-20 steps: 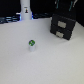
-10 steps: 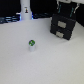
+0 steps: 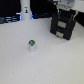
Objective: Open the kcup holder, insert the kcup into the holder, and close the kcup holder
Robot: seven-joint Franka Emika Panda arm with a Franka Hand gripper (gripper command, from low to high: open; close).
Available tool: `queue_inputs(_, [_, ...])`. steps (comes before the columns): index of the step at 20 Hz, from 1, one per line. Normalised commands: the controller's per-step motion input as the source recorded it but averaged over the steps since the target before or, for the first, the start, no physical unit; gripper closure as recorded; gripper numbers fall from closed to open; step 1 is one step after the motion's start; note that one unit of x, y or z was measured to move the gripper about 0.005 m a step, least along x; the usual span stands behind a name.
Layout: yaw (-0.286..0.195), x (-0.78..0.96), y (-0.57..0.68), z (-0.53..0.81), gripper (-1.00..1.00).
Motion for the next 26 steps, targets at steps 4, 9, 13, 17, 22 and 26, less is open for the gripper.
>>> queue_inputs(4, [-0.012, -0.30, 0.04, -0.26, -1.00])
queue_inputs(9, [-0.006, -0.27, 0.01, -0.35, -1.00])
queue_inputs(13, [-0.001, -0.22, 0.00, -0.41, -1.00])
queue_inputs(17, [-0.005, -0.12, 0.08, -0.16, 1.00])
queue_inputs(22, [-0.012, -0.10, 0.16, 0.00, 1.00])
queue_inputs(26, [-0.008, -0.01, 0.12, 0.00, 1.00])
